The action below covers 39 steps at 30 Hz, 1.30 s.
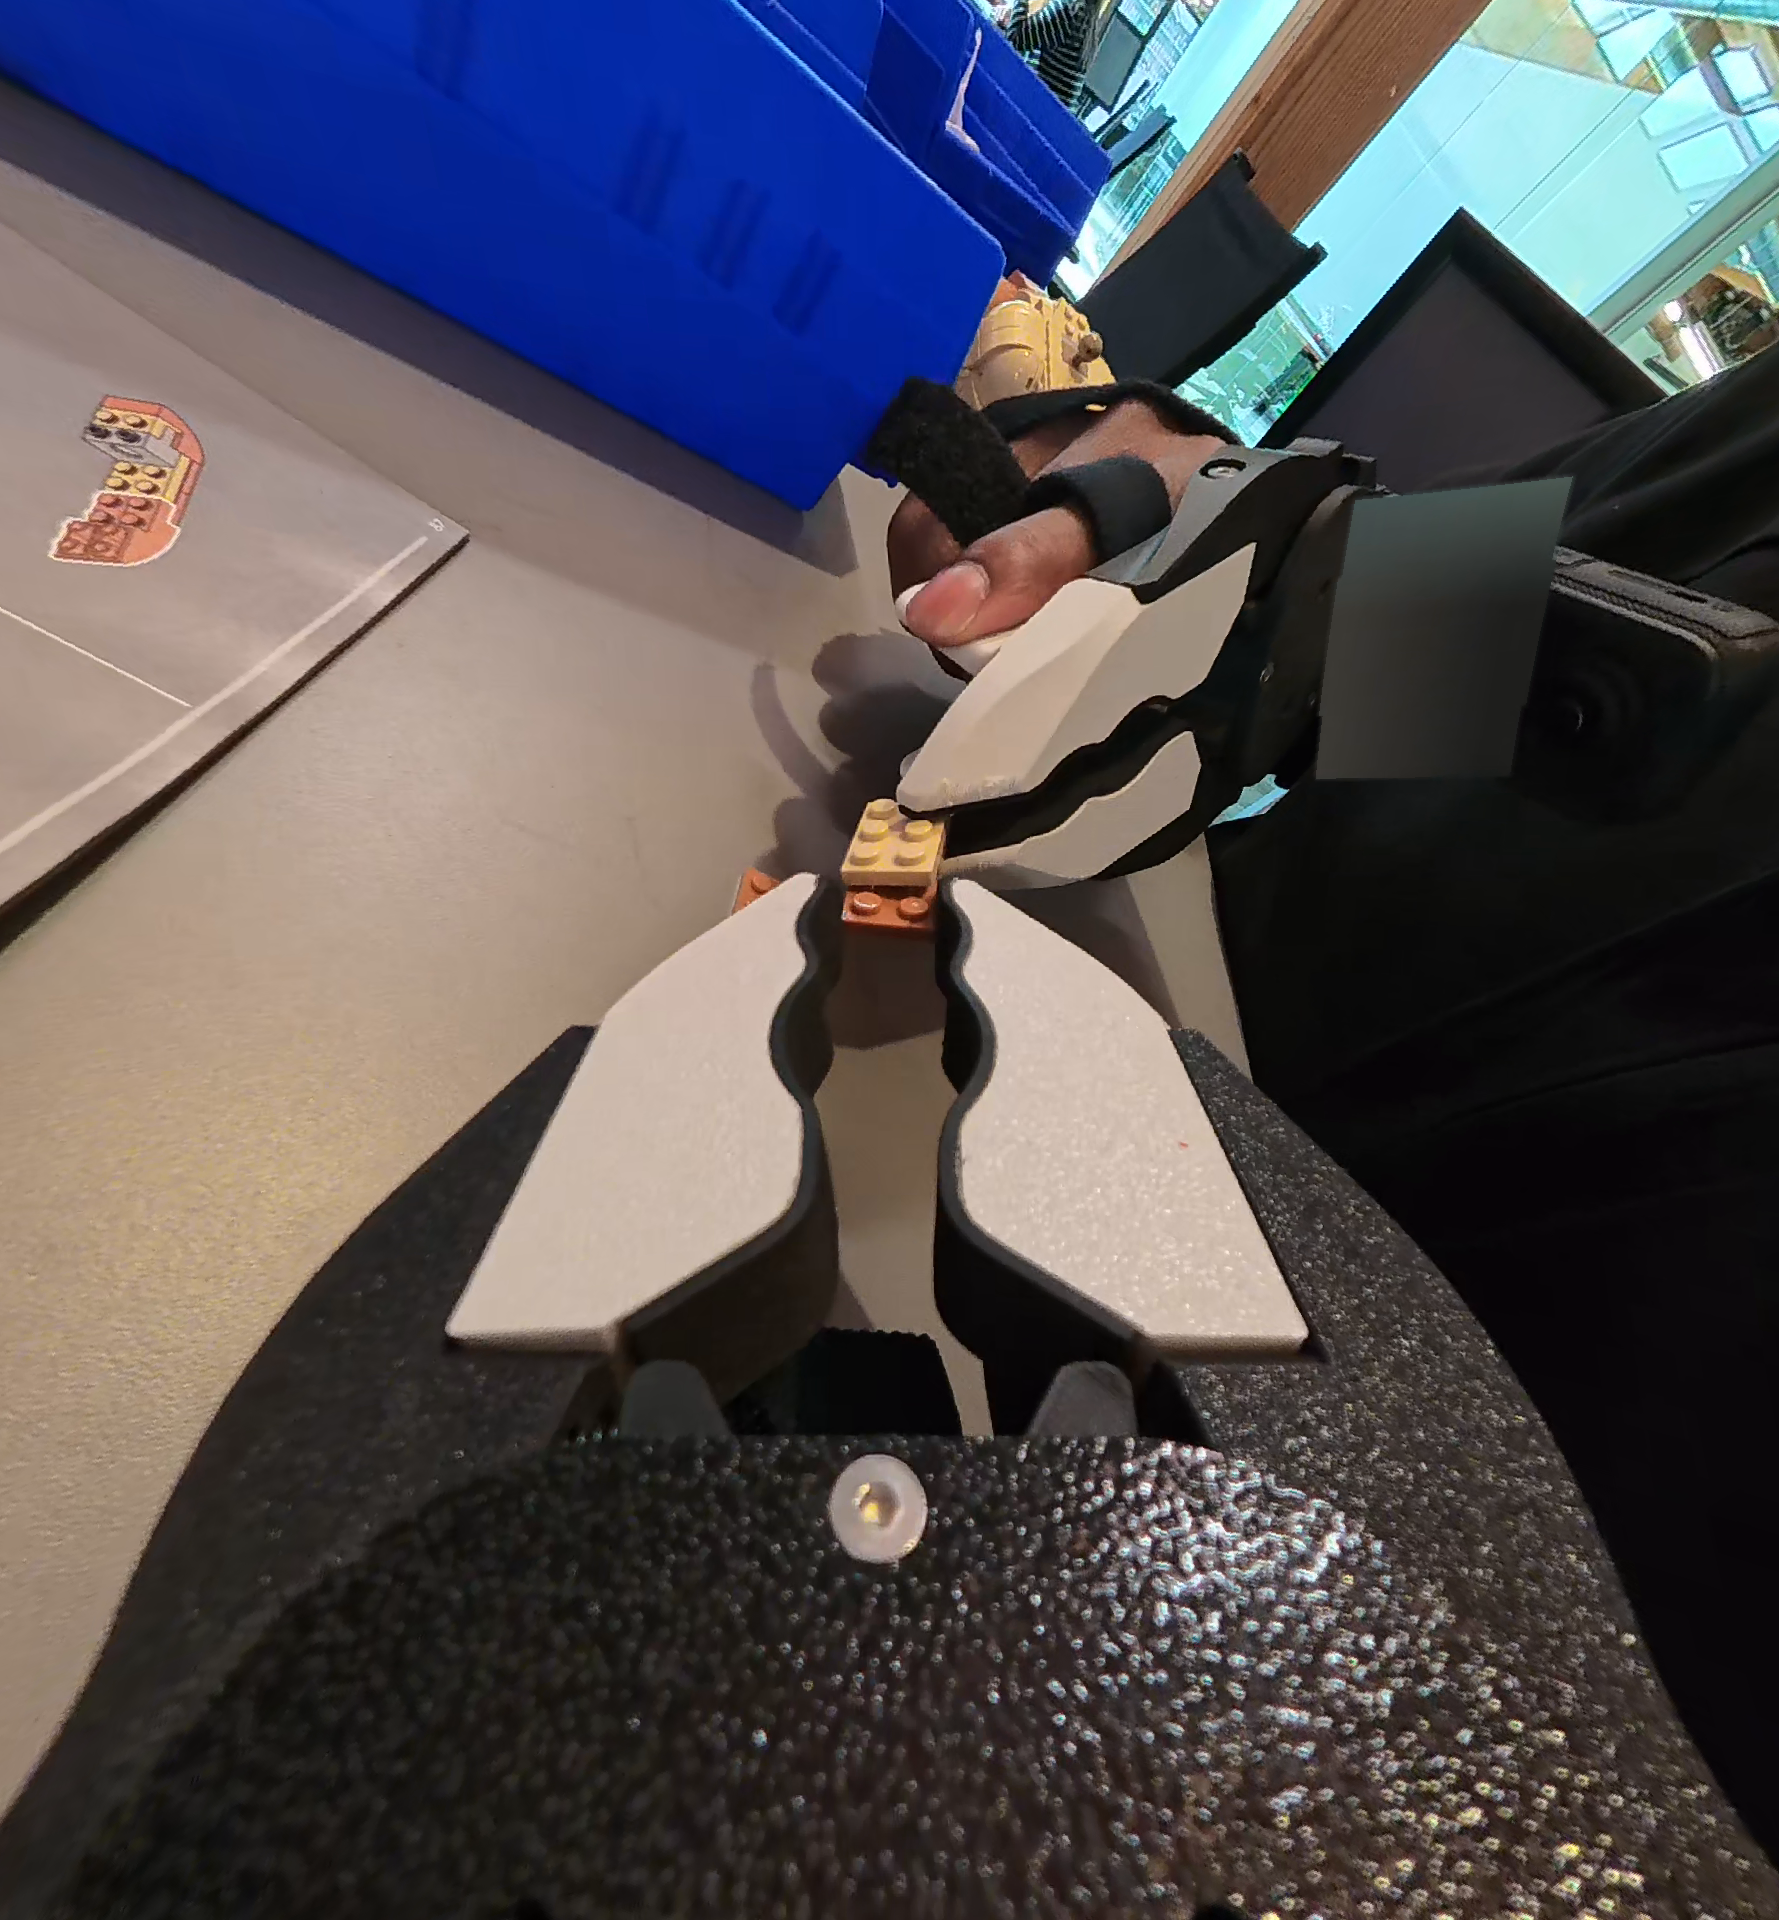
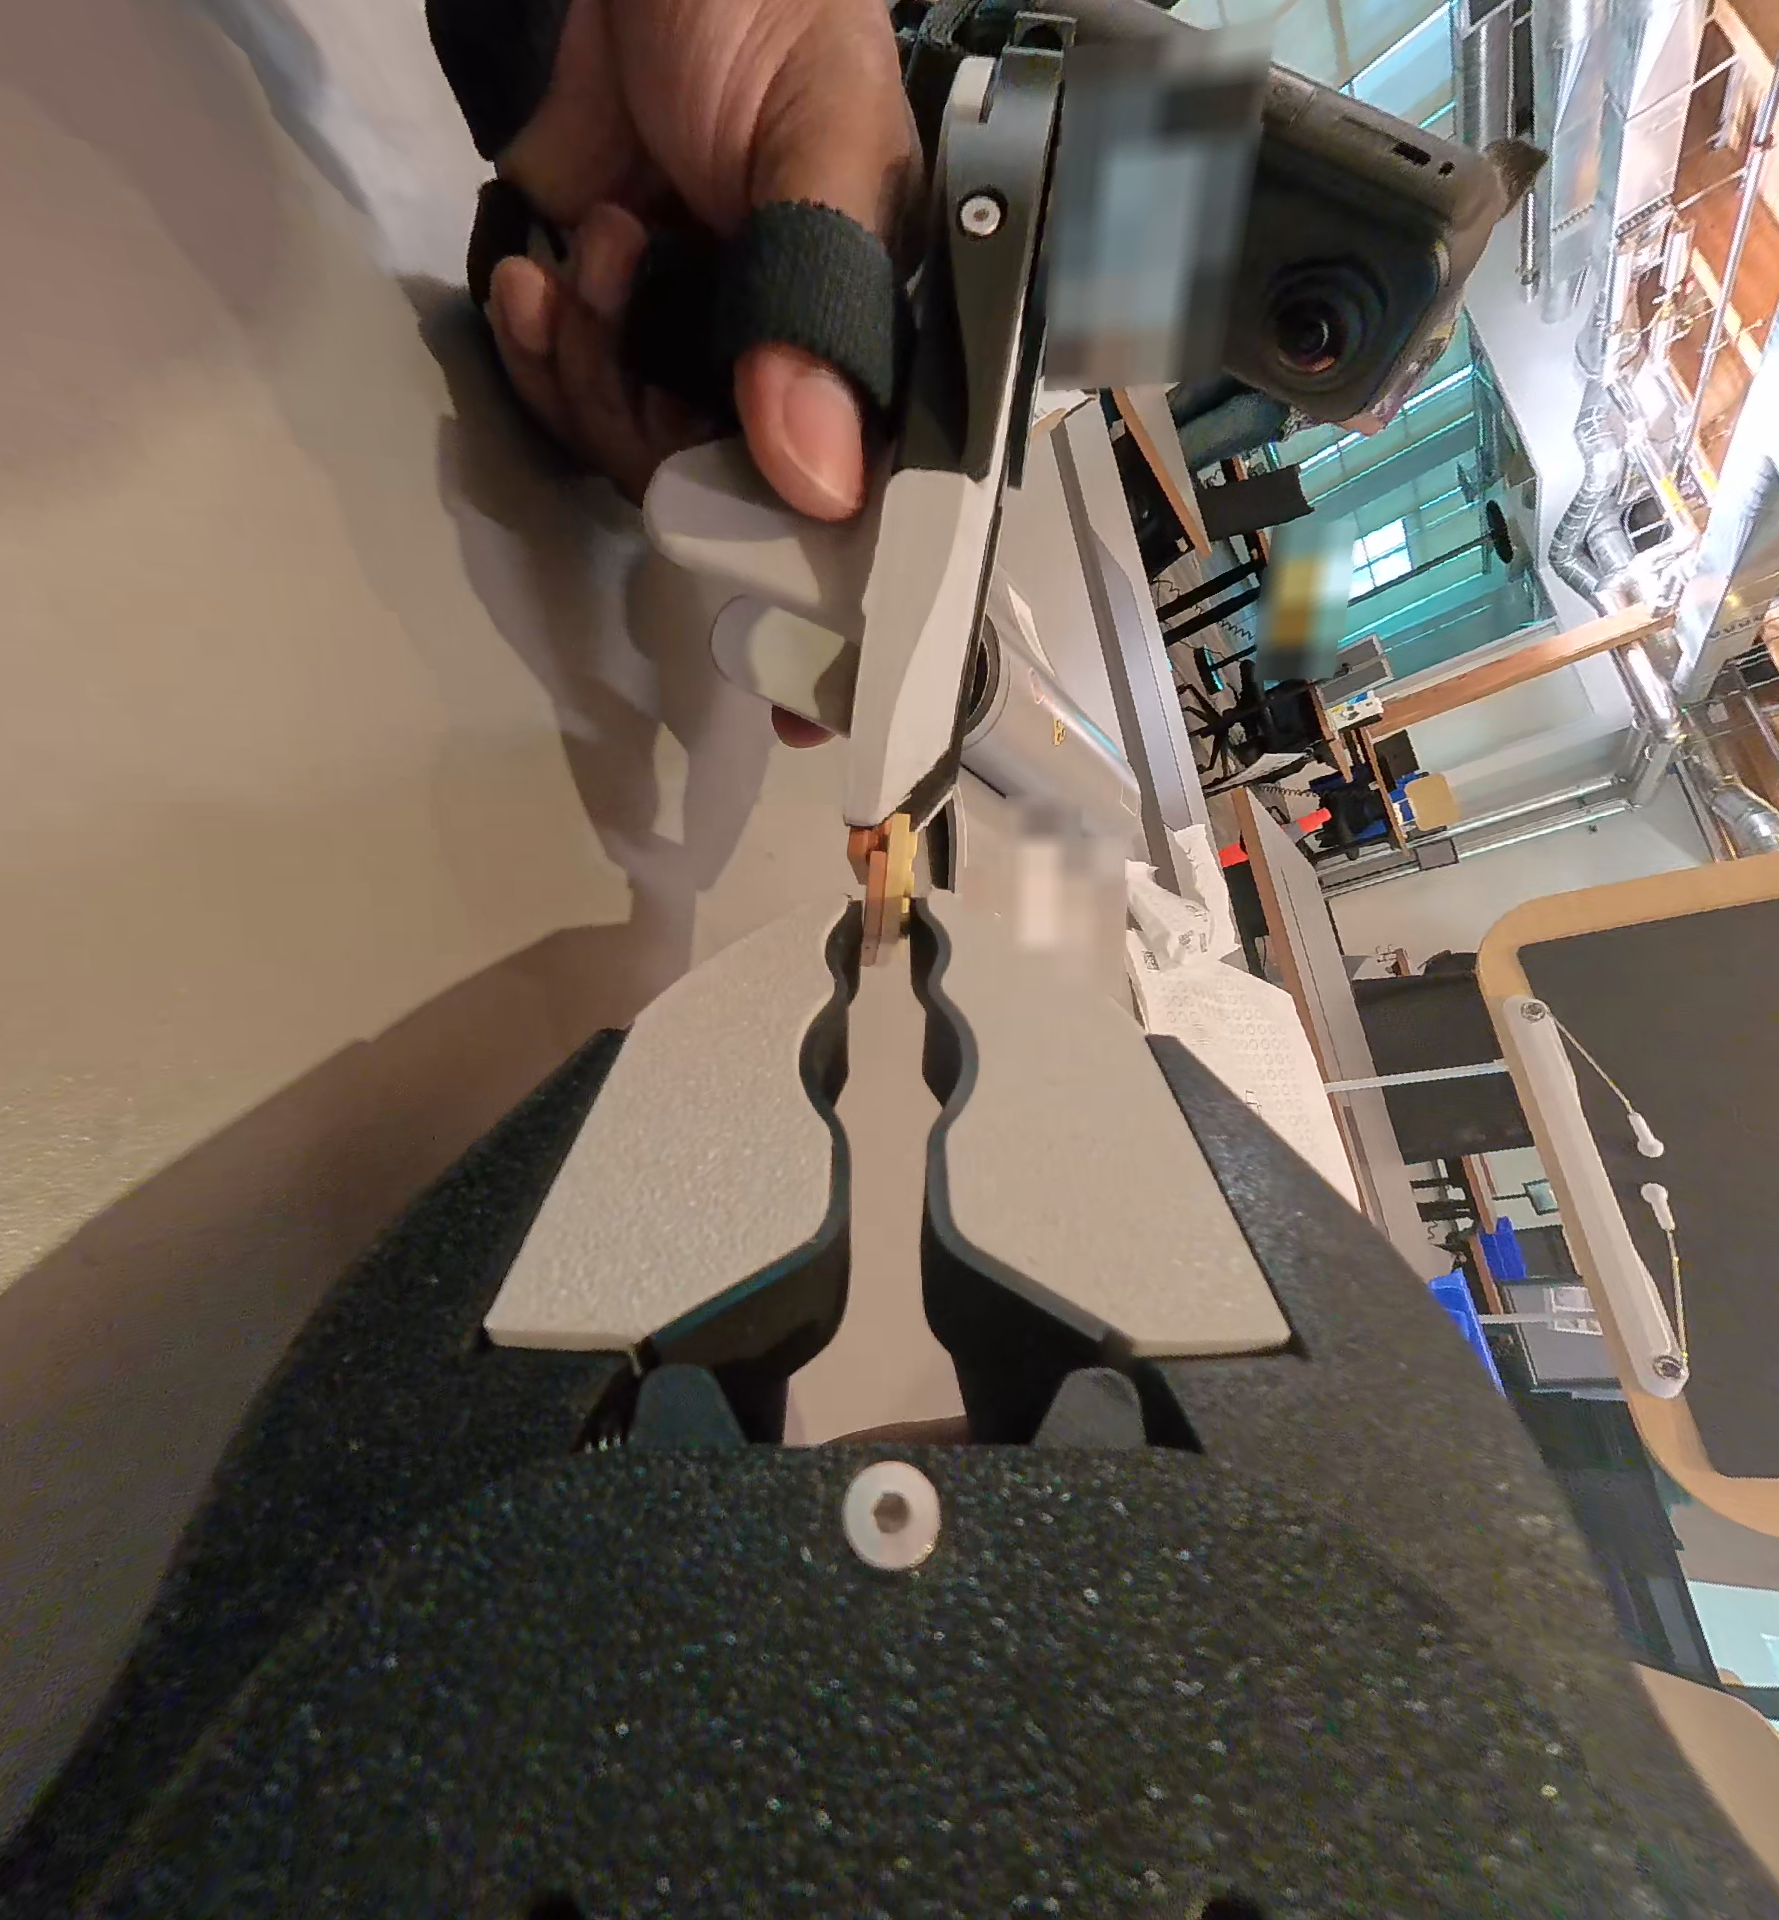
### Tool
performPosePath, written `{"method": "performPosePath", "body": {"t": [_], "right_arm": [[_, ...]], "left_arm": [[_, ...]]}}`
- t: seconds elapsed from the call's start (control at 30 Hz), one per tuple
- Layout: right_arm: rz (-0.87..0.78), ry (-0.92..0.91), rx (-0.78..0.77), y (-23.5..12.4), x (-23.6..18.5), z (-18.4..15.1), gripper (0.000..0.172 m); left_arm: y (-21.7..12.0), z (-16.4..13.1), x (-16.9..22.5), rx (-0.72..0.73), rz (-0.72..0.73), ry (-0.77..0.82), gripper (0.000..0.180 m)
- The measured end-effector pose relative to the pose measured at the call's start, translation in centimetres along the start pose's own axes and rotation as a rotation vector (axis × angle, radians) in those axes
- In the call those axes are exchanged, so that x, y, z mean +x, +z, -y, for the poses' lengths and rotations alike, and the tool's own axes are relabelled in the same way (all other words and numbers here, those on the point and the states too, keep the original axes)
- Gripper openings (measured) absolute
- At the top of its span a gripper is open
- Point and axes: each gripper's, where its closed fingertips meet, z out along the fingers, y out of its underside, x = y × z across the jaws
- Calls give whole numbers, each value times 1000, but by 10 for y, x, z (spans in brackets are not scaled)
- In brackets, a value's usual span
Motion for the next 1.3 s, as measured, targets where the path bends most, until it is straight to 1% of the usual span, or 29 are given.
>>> {"method": "performPosePath", "body": {"t": [0.43,0.8,1.3], "right_arm": [[-19,-44,45,-3,1,4,8],[-14,-29,60,-3,1,3,8],[-1,-41,96,-6,-1,9,9]], "left_arm": [[1,1,5,15,-28,-20,17],[0,2,5,29,-45,-45,17],[1,1,6,20,-51,-38,17]]}}
